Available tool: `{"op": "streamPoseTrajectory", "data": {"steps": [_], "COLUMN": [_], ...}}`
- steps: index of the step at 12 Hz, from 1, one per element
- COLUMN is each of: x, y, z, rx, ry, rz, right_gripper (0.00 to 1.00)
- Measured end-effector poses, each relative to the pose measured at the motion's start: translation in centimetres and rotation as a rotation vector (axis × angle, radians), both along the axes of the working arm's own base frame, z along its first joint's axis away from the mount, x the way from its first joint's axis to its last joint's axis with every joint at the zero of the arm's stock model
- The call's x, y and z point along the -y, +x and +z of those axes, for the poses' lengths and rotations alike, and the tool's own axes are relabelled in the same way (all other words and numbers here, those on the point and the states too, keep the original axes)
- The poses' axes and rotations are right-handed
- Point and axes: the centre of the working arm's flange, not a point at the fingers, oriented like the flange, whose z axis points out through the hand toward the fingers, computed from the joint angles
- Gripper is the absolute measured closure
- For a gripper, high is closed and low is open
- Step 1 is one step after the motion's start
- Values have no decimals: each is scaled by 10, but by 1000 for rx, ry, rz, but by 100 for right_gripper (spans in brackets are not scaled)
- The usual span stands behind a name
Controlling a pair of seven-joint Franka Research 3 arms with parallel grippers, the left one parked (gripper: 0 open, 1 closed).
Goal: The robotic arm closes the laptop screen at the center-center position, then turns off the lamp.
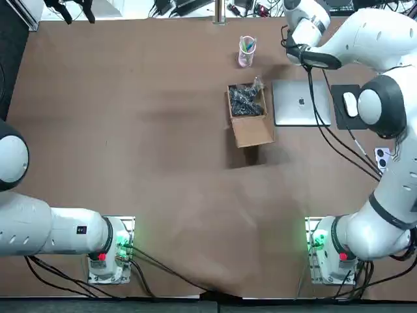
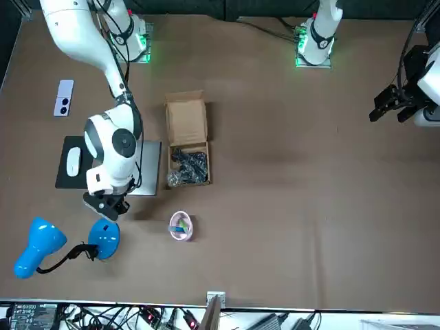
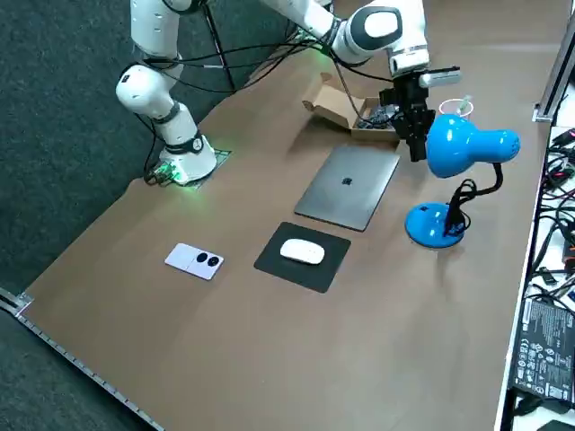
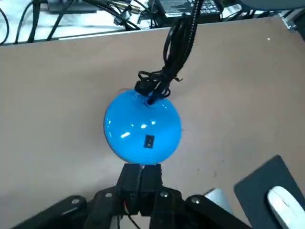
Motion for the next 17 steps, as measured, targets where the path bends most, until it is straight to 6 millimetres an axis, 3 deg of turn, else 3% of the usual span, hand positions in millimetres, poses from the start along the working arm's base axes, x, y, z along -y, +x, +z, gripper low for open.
{"op": "streamPoseTrajectory", "data": {"steps": [5, 17], "x": [29, 49], "y": [15, 16], "z": [-23, -62], "rx": [48, 55], "ry": [45, 83], "rz": [43, 97], "right_gripper": [98, 98]}}
